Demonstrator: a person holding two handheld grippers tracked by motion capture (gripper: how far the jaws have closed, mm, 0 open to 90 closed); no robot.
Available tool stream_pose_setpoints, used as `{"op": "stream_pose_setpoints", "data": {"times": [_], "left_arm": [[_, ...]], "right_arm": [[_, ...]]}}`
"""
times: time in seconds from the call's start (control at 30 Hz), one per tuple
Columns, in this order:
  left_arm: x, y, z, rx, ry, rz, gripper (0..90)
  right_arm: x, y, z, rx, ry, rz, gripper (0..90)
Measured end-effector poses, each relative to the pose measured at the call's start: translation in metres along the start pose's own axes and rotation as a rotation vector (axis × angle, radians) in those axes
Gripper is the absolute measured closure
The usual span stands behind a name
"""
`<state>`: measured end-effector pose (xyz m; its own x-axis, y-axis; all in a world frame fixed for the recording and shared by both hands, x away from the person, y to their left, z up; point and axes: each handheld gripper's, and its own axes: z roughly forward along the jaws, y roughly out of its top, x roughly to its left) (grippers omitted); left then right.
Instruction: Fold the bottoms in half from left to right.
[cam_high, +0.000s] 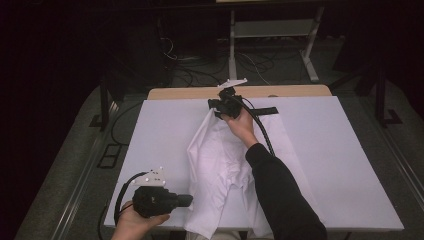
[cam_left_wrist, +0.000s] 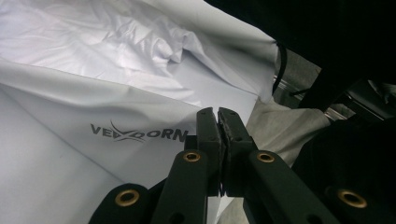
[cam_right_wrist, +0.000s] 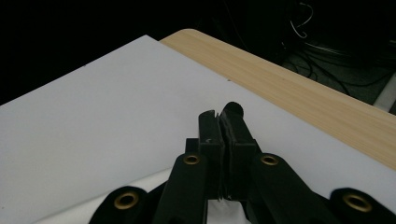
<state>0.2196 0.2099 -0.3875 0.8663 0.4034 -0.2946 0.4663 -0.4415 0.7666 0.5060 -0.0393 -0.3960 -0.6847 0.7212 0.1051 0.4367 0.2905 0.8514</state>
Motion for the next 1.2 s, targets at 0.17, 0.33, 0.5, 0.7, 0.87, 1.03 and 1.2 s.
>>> {"op": "stream_pose_setpoints", "data": {"times": [0.17, 0.33, 0.5, 0.7, 0.87, 1.03, 1.2], "left_arm": [[-0.004, 0.004, 0.005, 0.005, -0.018, 0.015, 86.9], [-0.008, 0.008, 0.010, 0.014, -0.038, 0.032, 87.0], [-0.013, 0.013, 0.016, 0.019, -0.060, 0.047, 86.9], [-0.018, 0.017, 0.020, 0.023, -0.080, 0.065, 87.0], [-0.023, 0.022, 0.025, 0.025, -0.099, 0.086, 87.0], [-0.027, 0.028, 0.031, 0.020, -0.120, 0.104, 87.0], [-0.031, 0.035, 0.041, 0.030, -0.143, 0.127, 87.0]], "right_arm": [[-0.010, 0.001, -0.008, -0.004, -0.018, 0.017, 86.0], [-0.022, 0.000, -0.015, -0.002, -0.040, 0.033, 86.1], [-0.035, -0.003, -0.022, -0.004, -0.059, 0.055, 86.1], [-0.045, -0.005, -0.029, -0.005, -0.075, 0.073, 86.1], [-0.053, -0.007, -0.035, -0.003, -0.080, 0.092, 86.1], [-0.058, -0.008, -0.039, -0.002, -0.081, 0.095, 86.1], [-0.060, -0.008, -0.042, 0.000, -0.081, 0.090, 86.1]]}}
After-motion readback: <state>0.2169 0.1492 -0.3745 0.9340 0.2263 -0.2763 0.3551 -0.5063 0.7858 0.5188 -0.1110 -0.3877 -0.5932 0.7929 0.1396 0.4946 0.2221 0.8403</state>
